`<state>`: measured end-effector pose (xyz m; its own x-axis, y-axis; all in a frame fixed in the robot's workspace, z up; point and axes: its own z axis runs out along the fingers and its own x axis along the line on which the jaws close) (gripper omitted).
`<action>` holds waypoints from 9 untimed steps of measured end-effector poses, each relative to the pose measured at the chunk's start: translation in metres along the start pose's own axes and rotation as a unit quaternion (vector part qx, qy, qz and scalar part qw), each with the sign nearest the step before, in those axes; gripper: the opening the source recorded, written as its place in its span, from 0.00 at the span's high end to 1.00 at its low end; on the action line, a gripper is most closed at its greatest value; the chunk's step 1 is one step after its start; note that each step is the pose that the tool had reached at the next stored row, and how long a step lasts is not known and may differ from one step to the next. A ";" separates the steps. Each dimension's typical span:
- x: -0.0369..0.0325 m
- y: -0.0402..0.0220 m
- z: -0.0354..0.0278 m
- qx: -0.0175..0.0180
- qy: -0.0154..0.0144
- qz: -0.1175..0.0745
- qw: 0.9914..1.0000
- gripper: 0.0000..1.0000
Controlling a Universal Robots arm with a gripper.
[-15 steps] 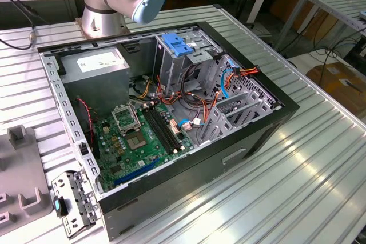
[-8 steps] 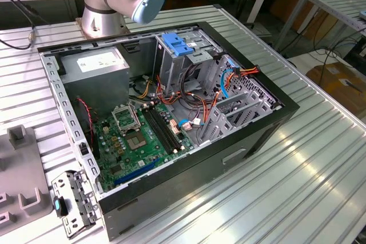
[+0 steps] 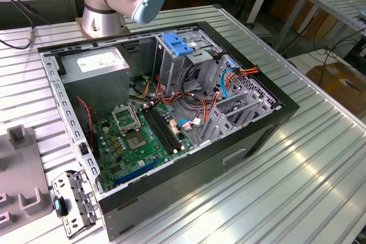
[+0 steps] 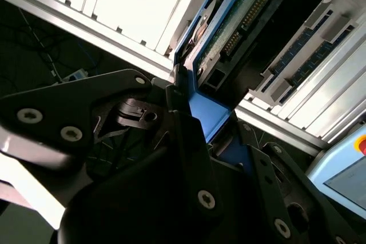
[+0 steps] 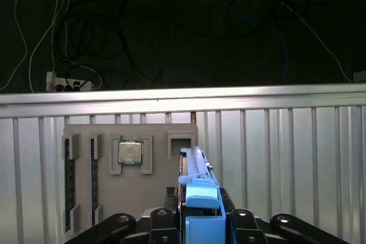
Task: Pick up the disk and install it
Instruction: 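Pick up the disk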
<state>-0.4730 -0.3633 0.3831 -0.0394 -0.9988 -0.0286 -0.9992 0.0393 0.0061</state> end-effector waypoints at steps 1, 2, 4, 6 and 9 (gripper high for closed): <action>0.0000 0.0000 -0.0005 0.000 0.000 0.000 1.000 0.63; 0.0000 0.0000 -0.0014 0.000 0.000 0.000 1.000 0.63; -0.0001 0.0000 -0.0034 0.000 0.000 0.000 1.000 0.63; -0.0001 0.0000 -0.0043 0.000 0.000 0.000 1.000 0.63; -0.0002 0.0000 -0.0055 0.000 0.000 0.000 1.000 0.63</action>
<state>-0.4731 -0.3633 0.3887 -0.0395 -0.9988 -0.0288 -0.9992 0.0393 0.0062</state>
